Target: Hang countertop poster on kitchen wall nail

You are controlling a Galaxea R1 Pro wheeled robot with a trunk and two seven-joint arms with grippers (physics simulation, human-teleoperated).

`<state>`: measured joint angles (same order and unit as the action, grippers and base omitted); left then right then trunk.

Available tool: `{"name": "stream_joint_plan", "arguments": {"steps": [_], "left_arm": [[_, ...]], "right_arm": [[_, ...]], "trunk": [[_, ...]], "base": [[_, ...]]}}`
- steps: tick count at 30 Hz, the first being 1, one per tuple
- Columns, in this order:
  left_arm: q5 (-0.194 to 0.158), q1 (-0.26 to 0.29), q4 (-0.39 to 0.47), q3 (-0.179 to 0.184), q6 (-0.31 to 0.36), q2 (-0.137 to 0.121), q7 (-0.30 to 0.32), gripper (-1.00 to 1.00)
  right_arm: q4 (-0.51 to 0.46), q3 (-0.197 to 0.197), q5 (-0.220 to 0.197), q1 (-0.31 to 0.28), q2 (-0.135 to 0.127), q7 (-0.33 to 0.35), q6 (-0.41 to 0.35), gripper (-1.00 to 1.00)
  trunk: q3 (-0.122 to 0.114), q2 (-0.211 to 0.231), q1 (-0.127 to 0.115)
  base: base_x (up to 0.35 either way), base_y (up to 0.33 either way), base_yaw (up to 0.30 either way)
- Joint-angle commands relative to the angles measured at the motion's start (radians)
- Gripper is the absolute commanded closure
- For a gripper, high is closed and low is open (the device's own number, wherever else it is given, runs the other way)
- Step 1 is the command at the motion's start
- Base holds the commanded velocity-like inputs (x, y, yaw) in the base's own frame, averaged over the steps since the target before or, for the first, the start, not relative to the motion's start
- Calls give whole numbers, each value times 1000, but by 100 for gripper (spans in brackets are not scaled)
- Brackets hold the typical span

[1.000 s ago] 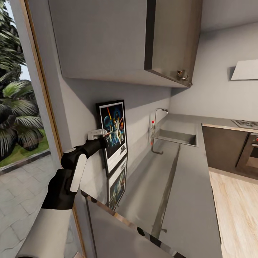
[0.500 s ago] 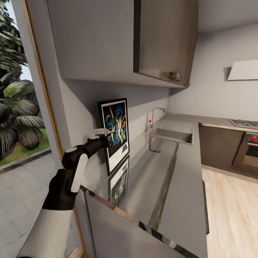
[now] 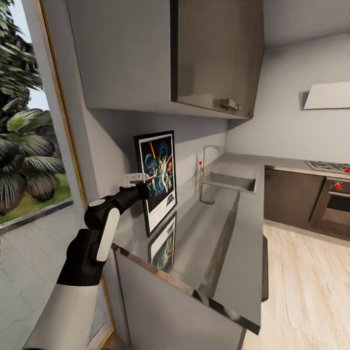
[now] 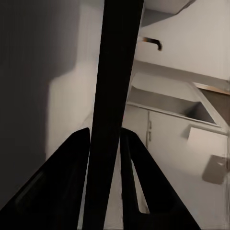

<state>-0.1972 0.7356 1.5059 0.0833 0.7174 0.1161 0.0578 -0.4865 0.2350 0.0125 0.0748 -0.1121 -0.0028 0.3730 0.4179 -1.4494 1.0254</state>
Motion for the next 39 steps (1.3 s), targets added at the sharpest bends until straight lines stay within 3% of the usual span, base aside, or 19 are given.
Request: {"name": "stream_joint_plan", "arguments": {"steps": [1, 4, 12, 27, 39], "left_arm": [[-1, 1, 1, -1, 5, 1, 2, 100], [-1, 1, 2, -1, 5, 1, 2, 100], [-1, 1, 3, 53, 5, 1, 2, 100], [-4, 1, 7, 62, 7, 1, 2, 100], [-5, 1, 17, 62, 7, 2, 2, 100]], "right_arm": [[-1, 1, 1, 0, 0, 0, 1, -100], [-1, 1, 1, 0, 0, 0, 1, -100], [-1, 1, 1, 0, 0, 0, 1, -100], [-1, 1, 1, 0, 0, 0, 1, -100], [-1, 1, 1, 0, 1, -2, 1, -100]], "trunk": [[1, -1, 0], [1, -1, 0], [1, -1, 0], [1, -1, 0], [1, -1, 0]], "base": [[-261, -7, 0], [-289, -4, 0], [-327, -1, 0], [-332, 0, 0], [-194, -12, 27]]}}
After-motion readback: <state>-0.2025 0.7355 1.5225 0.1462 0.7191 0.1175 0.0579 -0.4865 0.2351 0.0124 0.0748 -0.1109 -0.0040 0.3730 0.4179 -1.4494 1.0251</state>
